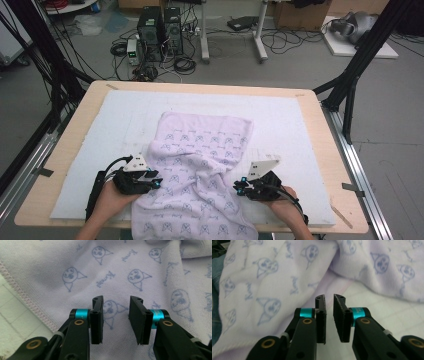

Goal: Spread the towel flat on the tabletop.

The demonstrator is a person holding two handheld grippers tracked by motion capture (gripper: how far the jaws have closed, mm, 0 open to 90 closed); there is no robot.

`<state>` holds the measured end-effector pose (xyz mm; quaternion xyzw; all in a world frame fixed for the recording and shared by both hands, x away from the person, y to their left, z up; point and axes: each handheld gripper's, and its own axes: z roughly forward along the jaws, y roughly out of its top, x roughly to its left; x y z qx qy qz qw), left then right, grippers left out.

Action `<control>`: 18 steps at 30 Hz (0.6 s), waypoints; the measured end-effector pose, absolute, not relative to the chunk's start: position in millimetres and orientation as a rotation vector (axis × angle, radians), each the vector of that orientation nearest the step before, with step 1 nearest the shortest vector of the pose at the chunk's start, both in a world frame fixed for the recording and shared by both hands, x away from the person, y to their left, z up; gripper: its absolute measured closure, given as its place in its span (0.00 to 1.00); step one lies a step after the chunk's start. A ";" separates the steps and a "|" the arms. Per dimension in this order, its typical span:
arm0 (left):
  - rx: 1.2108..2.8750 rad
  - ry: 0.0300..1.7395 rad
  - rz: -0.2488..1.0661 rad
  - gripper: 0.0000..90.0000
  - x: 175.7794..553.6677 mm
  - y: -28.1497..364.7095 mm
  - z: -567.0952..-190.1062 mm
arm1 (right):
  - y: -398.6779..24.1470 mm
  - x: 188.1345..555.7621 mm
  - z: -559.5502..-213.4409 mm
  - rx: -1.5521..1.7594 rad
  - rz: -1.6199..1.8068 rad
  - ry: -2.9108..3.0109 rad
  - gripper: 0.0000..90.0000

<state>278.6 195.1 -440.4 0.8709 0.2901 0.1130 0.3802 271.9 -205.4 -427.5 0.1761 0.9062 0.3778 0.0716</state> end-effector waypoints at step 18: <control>2.208 0.738 0.272 0.71 279.0 198.1 -442.1 | -183.1 292.6 -439.3 0.546 1.121 2.780 0.96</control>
